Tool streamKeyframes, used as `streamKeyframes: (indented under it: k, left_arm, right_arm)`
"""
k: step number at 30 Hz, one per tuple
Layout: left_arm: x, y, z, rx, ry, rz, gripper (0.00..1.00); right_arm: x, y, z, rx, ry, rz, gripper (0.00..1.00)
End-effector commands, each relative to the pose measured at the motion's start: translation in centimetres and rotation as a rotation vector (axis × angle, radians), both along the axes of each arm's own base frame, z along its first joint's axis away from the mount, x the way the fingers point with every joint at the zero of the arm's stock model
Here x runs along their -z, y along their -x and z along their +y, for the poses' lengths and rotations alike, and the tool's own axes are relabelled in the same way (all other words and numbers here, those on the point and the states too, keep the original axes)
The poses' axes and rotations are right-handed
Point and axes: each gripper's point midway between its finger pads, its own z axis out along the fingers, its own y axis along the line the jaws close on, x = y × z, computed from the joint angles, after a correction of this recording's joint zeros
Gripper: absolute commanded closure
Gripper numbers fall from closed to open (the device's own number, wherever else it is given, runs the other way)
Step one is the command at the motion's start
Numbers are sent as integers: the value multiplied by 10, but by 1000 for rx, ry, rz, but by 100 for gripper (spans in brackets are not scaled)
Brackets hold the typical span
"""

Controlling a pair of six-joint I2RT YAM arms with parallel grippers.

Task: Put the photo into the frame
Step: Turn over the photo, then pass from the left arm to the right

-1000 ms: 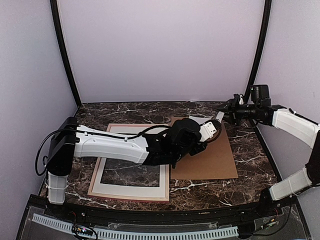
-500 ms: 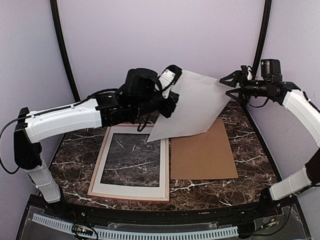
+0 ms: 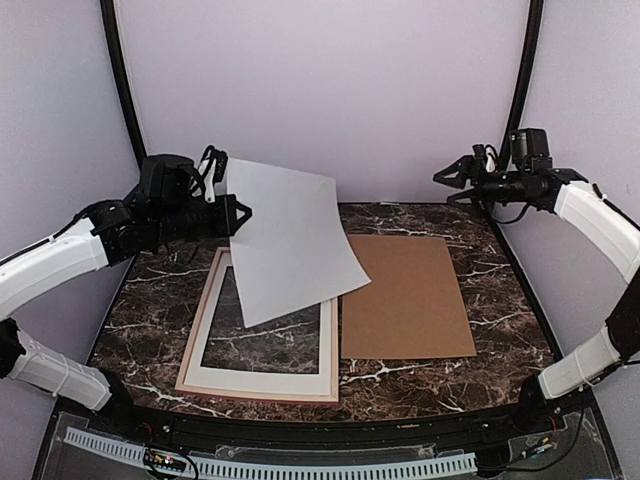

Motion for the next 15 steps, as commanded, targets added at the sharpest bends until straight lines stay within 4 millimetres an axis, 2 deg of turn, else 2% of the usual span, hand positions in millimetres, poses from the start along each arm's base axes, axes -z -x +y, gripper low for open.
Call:
streamKeyframes:
  k: [1, 2, 3, 4, 5, 6, 7, 8, 12, 15]
  left_arm:
    - [63, 19, 29, -88, 89, 224, 100]
    - [81, 22, 34, -114, 105, 262, 100]
    - [83, 25, 39, -129, 124, 268, 100]
    - [99, 27, 46, -162, 127, 298, 100]
    - [101, 29, 50, -180, 139, 298, 100]
    - [115, 31, 58, -218, 135, 319, 100]
    - [116, 32, 62, -235, 143, 318, 100]
    - [126, 33, 68, -269, 141, 331, 100]
    - [137, 34, 88, -354, 181, 336, 100]
    - [132, 31, 98, -400, 257, 327, 100]
  right_arm:
    - [19, -2, 4, -14, 15, 2, 25]
    - [23, -2, 7, -19, 15, 8, 25]
    - [29, -1, 10, -26, 15, 18, 25]
    - [34, -1, 13, -32, 16, 26, 25]
    - [39, 0, 17, -39, 19, 34, 25]
    - [45, 0, 21, -45, 23, 44, 25]
    - [50, 1, 25, -53, 26, 53, 25]
    - [57, 3, 31, -66, 30, 65, 25]
    - [84, 12, 59, -120, 41, 108, 25]
    - [109, 25, 86, -168, 55, 149, 25]
